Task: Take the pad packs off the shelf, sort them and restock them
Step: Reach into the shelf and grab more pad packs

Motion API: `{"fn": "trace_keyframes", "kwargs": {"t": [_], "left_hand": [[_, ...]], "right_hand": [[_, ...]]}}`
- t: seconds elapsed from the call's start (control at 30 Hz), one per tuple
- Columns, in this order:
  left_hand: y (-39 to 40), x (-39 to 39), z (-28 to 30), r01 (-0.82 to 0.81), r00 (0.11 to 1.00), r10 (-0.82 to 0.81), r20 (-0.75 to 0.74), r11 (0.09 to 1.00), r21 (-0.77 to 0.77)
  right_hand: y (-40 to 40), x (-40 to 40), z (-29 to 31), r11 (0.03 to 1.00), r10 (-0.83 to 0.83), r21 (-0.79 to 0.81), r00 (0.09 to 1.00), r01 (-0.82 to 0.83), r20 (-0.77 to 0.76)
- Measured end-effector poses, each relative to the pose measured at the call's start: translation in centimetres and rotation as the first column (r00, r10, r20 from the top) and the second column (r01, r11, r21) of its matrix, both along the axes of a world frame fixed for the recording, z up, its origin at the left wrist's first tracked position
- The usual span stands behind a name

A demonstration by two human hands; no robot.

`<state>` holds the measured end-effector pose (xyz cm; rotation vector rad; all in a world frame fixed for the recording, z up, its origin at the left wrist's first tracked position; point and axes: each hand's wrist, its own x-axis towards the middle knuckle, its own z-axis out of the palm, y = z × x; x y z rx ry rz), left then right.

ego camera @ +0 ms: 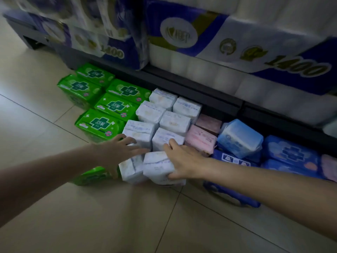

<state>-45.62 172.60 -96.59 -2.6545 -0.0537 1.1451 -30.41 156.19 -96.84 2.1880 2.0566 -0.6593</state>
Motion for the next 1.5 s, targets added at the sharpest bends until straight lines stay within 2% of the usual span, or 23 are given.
{"fn": "trace_keyframes", "kwargs": {"t": [0.07,0.1,0.17,0.27,0.37,0.43,0.5,0.57,0.63,0.7,0.73,0.8,0.87,0.9,1.0,1.03,1.1,1.2,1.27,1.37,1.43,1.5], "left_hand": [[0.4,-1.2,-1.1,0.179,0.973,-0.187,0.136,0.981,0.072],[0.8,-1.5,-1.6,0.254,0.925,-0.272,0.265,0.962,0.103],[1.6,-1.7,-2.7,0.316,0.845,-0.345,0.408,0.939,0.139],[1.8,-0.8,-2.2,0.130,0.934,-0.163,0.317,0.984,0.121],[2.2,-0.3,-2.2,-0.083,0.959,0.022,0.282,0.975,0.204],[2.0,-0.1,-1.9,-0.052,0.968,-0.001,0.252,0.978,0.203],[2.1,0.3,-1.6,-0.063,0.971,0.031,0.236,0.990,0.129],[2.3,0.9,-1.1,-0.070,0.935,0.077,0.346,0.997,-0.033],[2.2,2.2,-0.1,0.002,0.843,0.084,0.532,0.987,-0.158],[2.0,4.2,0.4,0.056,0.770,0.080,0.633,0.980,-0.192],[1.6,5.4,0.7,0.089,0.744,0.063,0.665,0.977,-0.192],[0.0,7.7,1.3,0.128,0.735,0.028,0.678,0.976,-0.178],[-1.3,9.7,1.1,0.167,0.727,-0.018,0.686,0.974,-0.151],[-2.1,10.6,1.2,0.162,0.750,-0.016,0.661,0.974,-0.161],[-4.6,12.9,0.9,0.169,0.785,-0.036,0.619,0.973,-0.159],[-5.2,13.6,0.8,0.165,0.788,-0.043,0.615,0.976,-0.143],[-6.4,15.2,1.2,0.147,0.794,-0.021,0.607,0.976,-0.159],[-8.4,18.1,1.5,0.183,0.751,0.003,0.660,0.960,-0.213],[-10.3,20.7,1.9,0.242,0.731,-0.019,0.682,0.942,-0.233],[-14.5,24.7,3.0,0.273,0.775,-0.085,0.627,0.939,-0.211],[-17.8,26.9,4.1,0.343,0.769,-0.166,0.618,0.922,-0.179],[-20.9,28.4,4.9,0.431,0.745,-0.274,0.608,0.893,-0.126]], "right_hand": [[-0.3,-0.9,-1.3,0.998,0.021,0.058,0.999,-0.024,0.040],[-0.5,-1.1,-1.8,0.997,0.011,0.077,0.999,-0.015,0.045],[-0.8,-1.0,-2.4,0.993,-0.034,0.114,0.999,0.030,0.038],[-0.9,-0.5,-2.6,0.977,-0.147,0.160,0.989,0.142,0.016],[-1.1,-0.9,-3.3,0.974,-0.163,0.160,0.987,0.158,0.016],[-1.0,-1.5,-3.9,0.980,-0.145,0.149,0.987,0.133,0.075],[-0.6,-1.6,-4.1,0.982,-0.151,0.138,0.979,0.132,0.140],[0.0,-1.0,-3.4,0.986,-0.145,0.105,0.978,0.130,0.150],[0.4,0.3,-2.0,0.975,-0.203,0.092,0.979,0.201,0.020],[0.3,2.7,-0.5,0.918,-0.334,0.185,0.935,0.351,-0.115],[-0.1,4.4,0.1,0.873,-0.406,0.249,0.908,0.419,-0.107],[-1.8,8.3,0.7,0.791,-0.565,0.289,0.825,0.539,0.009],[-4.4,11.7,0.5,0.715,-0.694,0.227,0.711,0.661,0.118],[-5.8,12.8,0.1,0.693,-0.720,0.183,0.676,0.697,0.156],[-8.0,14.3,-0.9,0.739,-0.669,0.110,0.703,0.665,0.244],[-8.2,14.5,-0.8,0.742,-0.667,0.112,0.711,0.661,0.224],[-8.5,15.1,0.3,0.701,-0.713,0.125,0.695,0.703,0.091],[-10.9,16.5,3.0,0.595,-0.784,0.110,0.605,0.796,-0.141],[-14.1,17.6,4.9,0.608,-0.783,0.070,0.611,0.791,-0.114],[-20.6,18.6,7.0,0.648,-0.761,-0.029,0.648,0.761,0.032],[-25.2,19.3,7.6,0.609,-0.788,-0.103,0.615,0.787,0.040],[-29.2,20.3,7.4,0.525,-0.847,-0.143,0.531,0.839,0.008]]}}
